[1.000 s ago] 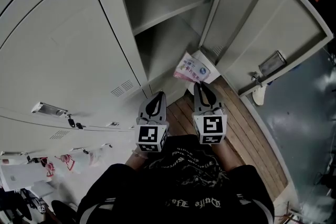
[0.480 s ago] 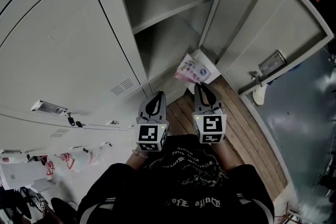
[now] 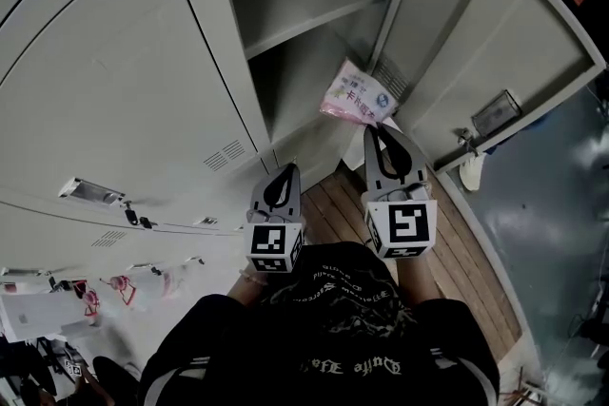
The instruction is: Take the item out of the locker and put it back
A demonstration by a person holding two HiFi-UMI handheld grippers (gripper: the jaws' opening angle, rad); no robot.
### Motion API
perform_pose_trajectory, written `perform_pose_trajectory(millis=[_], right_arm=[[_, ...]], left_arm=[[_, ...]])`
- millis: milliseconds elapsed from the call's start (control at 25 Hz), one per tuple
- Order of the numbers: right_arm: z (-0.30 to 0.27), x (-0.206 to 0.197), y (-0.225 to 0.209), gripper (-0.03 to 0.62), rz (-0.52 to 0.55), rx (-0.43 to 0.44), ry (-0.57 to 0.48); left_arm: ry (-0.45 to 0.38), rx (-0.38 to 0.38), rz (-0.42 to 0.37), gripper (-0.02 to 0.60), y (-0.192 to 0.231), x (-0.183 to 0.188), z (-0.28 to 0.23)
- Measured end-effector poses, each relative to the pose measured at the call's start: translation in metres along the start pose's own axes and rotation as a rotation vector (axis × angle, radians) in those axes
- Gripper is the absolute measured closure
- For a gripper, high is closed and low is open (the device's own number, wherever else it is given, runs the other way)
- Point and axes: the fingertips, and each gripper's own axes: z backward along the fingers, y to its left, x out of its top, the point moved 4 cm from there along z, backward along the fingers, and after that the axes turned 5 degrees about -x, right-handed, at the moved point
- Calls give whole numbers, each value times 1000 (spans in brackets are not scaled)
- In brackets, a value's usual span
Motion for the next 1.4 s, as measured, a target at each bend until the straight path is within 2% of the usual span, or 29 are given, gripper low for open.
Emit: perform_pose_trajectory(millis=[320,640,920,1400], right_arm=[[-23,61,-13,560,37,17,-107],[-58,106,-6,560,89,66,-157],[-97,124,12,560,126,117,-133],[-161,136,30,559,167,188,-3]], left_arm=[[-5,-14,-4,575,2,2,-1],[-1,-21,-2,575,8,1,0],[10,-30,-3,575,12,-2,1],[52,-31,17,575,16,-16,11]])
